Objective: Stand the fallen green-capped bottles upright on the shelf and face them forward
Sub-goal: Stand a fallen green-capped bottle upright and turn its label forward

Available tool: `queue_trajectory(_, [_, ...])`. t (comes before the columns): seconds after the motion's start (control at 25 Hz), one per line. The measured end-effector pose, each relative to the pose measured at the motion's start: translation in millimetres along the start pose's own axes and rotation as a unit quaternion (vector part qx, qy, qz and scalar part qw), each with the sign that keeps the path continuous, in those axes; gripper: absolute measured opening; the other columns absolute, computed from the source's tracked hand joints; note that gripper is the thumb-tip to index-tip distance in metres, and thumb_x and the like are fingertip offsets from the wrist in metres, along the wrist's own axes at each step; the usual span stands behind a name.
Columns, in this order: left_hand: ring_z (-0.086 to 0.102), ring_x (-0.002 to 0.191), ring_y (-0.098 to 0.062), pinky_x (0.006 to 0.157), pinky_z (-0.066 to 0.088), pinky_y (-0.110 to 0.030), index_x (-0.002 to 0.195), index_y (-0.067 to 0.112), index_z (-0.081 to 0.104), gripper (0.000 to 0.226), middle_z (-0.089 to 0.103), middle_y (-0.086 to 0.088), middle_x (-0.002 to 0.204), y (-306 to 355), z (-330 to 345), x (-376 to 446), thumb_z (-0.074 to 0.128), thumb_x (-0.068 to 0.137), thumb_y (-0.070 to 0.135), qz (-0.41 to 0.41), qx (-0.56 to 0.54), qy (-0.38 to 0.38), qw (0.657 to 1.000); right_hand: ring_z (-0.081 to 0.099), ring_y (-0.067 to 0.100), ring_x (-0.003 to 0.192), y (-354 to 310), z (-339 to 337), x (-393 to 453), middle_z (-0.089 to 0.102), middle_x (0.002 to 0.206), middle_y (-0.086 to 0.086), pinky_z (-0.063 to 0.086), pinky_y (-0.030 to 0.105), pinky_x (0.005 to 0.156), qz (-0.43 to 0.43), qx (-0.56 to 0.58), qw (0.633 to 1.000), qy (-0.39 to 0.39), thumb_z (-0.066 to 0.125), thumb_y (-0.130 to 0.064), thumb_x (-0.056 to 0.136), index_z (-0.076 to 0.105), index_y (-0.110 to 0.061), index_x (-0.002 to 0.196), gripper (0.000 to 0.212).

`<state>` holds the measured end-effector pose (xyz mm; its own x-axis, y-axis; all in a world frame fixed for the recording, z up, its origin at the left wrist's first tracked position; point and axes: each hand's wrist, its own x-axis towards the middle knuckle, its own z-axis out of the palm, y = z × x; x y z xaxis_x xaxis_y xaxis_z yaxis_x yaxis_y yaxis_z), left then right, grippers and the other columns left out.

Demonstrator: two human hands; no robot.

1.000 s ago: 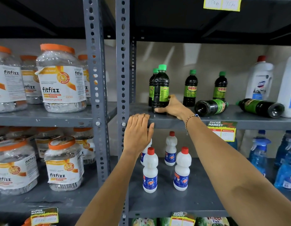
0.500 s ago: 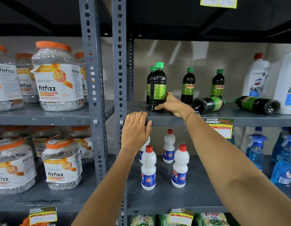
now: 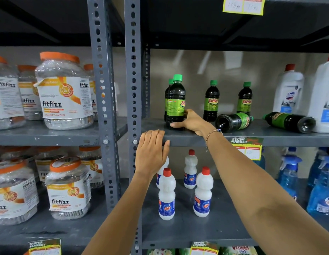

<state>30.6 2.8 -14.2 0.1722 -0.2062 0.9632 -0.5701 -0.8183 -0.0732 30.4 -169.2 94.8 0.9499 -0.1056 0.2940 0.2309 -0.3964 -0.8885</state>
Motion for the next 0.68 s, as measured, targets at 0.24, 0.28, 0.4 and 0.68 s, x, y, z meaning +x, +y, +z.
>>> queue_trajectory(0.24, [0.061, 0.100, -0.028, 0.095, 0.042, -0.039, 0.110, 0.006, 0.061, 0.039, 0.067, -0.010, 0.107, 0.3, 2.0, -0.5, 0.038, 0.096, 0.035, 0.002, 0.007, 0.002, 1.000, 0.060, 0.023, 0.113, 0.7, -2.4, 1.6, 0.067, 0.117, 0.010, 0.045, 0.037, 0.102, 0.003, -0.004, 1.000, -0.007, 0.079, 0.001, 0.069, 0.057, -0.006, 0.116, 0.052])
queue_trajectory(0.28, [0.061, 0.100, -0.028, 0.094, 0.043, -0.040, 0.110, 0.006, 0.061, 0.040, 0.067, -0.010, 0.107, 0.4, 2.3, -0.5, 0.038, 0.096, 0.035, 0.003, 0.007, 0.002, 1.000, 0.059, 0.022, 0.113, 0.7, -2.1, 1.0, 0.065, 0.119, 0.009, 0.045, 0.035, 0.100, -0.001, -0.019, 1.000, 0.004, 0.082, -0.004, 0.068, 0.051, -0.004, 0.120, 0.061])
queue_trajectory(0.4, [0.061, 0.101, -0.028, 0.094, 0.044, -0.040, 0.110, 0.006, 0.061, 0.040, 0.067, -0.010, 0.107, -0.6, 1.2, 0.3, 0.038, 0.096, 0.036, 0.000, 0.007, -0.003, 1.000, 0.054, 0.019, 0.112, 0.7, -1.4, 1.4, 0.059, 0.121, 0.005, 0.045, 0.033, 0.095, 0.005, -0.010, 1.000, 0.028, 0.084, -0.013, 0.067, 0.035, -0.007, 0.128, 0.079])
queue_trajectory(0.68, [0.062, 0.100, -0.028, 0.095, 0.045, -0.040, 0.111, 0.007, 0.061, 0.041, 0.067, -0.011, 0.107, 1.3, -1.1, -0.4, 0.038, 0.095, 0.036, -0.001, 0.003, -0.008, 1.000, 0.062, 0.025, 0.108, 0.0, -0.3, 1.1, 0.069, 0.113, 0.012, 0.046, 0.038, 0.100, -0.010, -0.075, 0.997, -0.006, 0.086, -0.009, 0.063, 0.060, -0.005, 0.117, 0.060])
